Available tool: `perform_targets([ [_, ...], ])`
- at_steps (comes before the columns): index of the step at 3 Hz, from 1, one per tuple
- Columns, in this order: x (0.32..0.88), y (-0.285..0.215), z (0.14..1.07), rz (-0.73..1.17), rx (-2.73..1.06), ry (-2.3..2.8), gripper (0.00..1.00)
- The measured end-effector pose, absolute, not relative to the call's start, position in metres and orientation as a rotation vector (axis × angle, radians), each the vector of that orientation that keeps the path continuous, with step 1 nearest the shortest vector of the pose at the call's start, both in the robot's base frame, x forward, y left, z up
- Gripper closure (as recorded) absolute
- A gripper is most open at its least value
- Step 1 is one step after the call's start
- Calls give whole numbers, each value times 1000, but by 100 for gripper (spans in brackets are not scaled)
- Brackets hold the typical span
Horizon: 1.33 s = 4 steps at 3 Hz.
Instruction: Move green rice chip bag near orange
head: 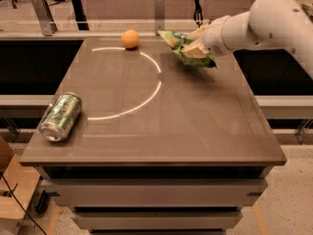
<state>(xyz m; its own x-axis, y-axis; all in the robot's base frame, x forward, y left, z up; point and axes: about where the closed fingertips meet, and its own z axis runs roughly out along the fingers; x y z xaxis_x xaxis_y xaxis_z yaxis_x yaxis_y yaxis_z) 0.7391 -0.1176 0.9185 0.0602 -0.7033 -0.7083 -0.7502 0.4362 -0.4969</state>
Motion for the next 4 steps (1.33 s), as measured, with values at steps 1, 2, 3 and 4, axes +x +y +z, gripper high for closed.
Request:
perform_targets([
  [1, 765, -99, 906, 92, -1278, 1653, 91],
  [2, 785, -88, 896, 129, -1250, 1667, 74],
  [3, 799, -78, 890, 157, -1232, 1679, 51],
  [4, 807, -66, 888, 178, -1229, 1679, 27],
])
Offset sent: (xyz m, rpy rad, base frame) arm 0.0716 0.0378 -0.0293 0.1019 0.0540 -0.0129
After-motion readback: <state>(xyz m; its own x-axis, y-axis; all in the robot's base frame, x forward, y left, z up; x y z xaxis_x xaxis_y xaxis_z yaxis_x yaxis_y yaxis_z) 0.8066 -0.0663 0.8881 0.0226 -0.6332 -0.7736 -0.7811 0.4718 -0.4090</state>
